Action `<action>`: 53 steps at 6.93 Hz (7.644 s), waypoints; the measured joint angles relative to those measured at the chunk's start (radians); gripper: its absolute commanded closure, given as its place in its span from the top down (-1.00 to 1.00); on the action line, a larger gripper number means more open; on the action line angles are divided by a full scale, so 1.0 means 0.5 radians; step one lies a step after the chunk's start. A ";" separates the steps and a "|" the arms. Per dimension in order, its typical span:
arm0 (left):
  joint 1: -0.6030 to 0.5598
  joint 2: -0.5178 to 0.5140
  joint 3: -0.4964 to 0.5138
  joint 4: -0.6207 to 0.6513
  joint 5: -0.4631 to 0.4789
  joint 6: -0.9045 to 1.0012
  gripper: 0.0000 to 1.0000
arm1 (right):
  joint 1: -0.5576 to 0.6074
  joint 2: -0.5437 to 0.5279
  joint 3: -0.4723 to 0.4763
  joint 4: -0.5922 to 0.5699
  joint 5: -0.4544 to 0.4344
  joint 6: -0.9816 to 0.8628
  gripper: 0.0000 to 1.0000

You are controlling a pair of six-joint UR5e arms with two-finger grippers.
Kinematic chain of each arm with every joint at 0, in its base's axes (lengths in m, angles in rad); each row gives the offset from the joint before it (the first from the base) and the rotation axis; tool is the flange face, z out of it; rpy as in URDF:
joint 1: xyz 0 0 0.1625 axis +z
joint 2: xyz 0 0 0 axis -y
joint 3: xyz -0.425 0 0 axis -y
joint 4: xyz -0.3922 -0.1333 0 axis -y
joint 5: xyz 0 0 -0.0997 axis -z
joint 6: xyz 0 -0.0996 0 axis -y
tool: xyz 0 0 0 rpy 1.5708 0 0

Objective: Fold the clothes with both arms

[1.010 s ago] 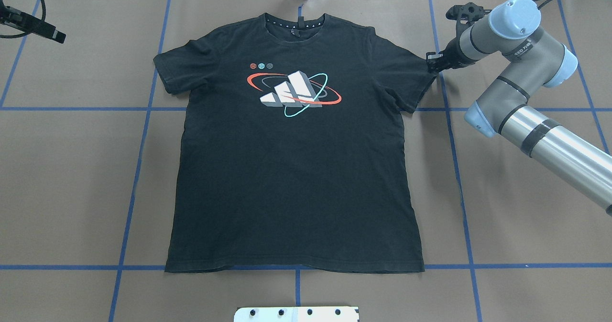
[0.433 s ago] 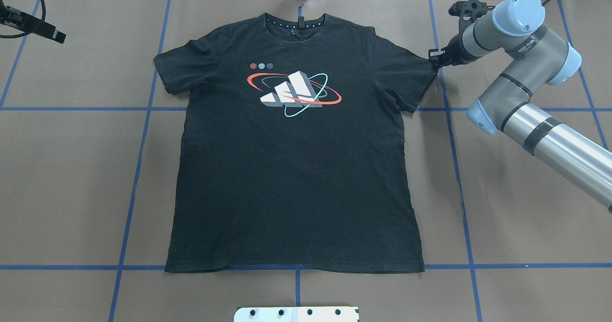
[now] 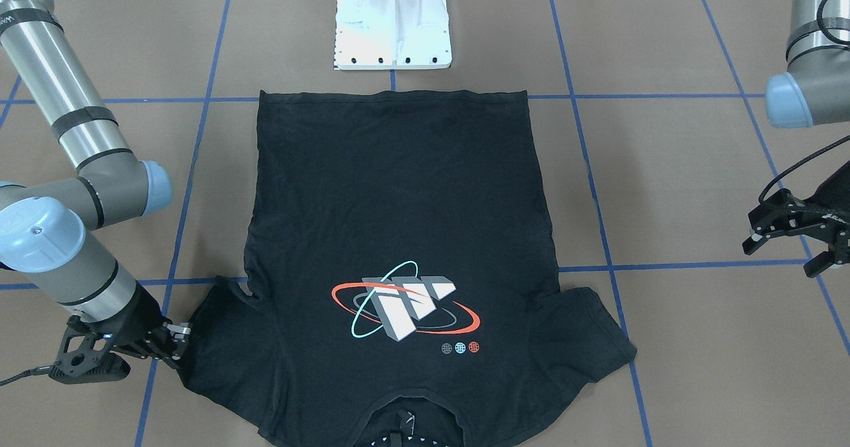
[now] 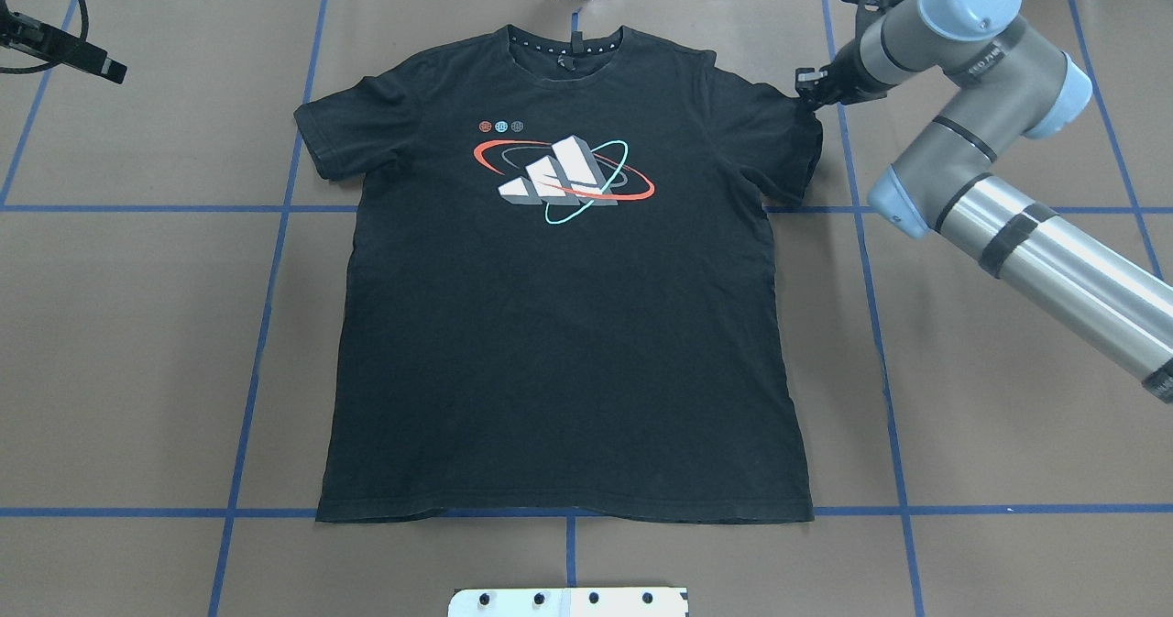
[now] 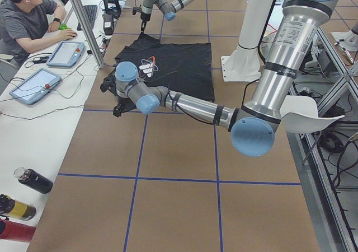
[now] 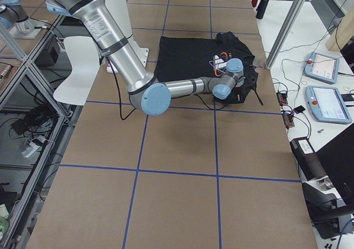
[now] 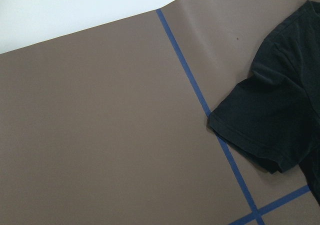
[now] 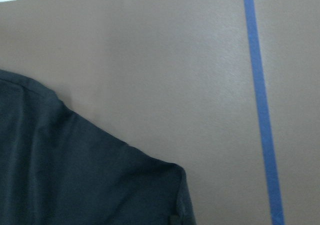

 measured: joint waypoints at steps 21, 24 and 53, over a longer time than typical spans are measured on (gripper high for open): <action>0.656 -0.572 1.025 -0.776 1.042 -1.186 1.00 | 0.091 -0.122 0.765 -1.153 0.139 -0.715 1.00; 0.680 -0.623 1.127 -0.833 1.065 -1.146 -0.11 | 0.092 -0.131 0.763 -1.150 0.141 -0.728 1.00; 0.934 -1.178 1.090 -0.309 1.045 -2.019 1.00 | 0.058 -0.112 0.745 -1.150 0.131 -0.682 1.00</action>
